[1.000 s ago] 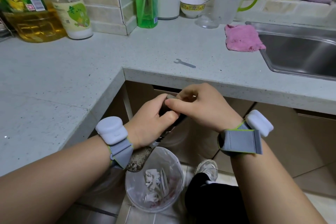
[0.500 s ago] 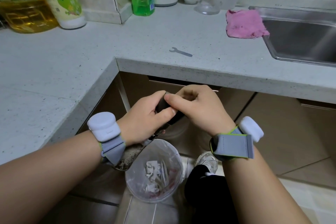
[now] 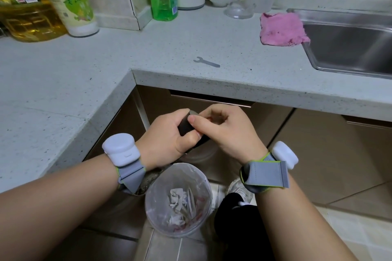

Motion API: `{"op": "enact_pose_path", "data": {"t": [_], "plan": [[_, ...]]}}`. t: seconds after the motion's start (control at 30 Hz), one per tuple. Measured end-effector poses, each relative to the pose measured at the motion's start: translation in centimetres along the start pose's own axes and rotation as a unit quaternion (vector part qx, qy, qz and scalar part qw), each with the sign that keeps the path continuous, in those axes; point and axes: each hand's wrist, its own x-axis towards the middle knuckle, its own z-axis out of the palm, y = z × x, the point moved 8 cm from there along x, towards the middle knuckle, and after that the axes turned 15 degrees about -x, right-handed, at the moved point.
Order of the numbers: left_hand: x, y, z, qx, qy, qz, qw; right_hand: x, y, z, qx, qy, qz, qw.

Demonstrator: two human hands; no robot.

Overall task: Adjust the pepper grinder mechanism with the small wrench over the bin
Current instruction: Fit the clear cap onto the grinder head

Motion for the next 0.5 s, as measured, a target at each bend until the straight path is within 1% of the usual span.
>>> {"op": "enact_pose_path", "data": {"t": [0.23,0.3,0.37,0.43,0.5], "plan": [[-0.2,0.8,0.1,-0.059,-0.003,0.029,0.998,-0.6,-0.8,-1.2,-0.025,0.069,-0.021,0.997],[-0.1,0.7,0.1,-0.069,-0.004,0.027,0.997,-0.7,-1.1,-1.4,-0.022,0.072,-0.030,0.997],[-0.1,0.7,0.0,-0.089,0.007,0.026,0.996,-0.9,-1.5,-1.6,0.006,0.075,-0.038,0.996],[-0.2,0.7,-0.2,-0.112,0.014,0.036,0.993,-0.9,-1.8,-1.9,0.019,0.085,-0.048,0.995],[-0.2,0.7,-0.1,-0.125,0.009,0.048,0.991,-0.9,-2.1,-2.1,0.034,0.079,-0.057,0.995]]}}
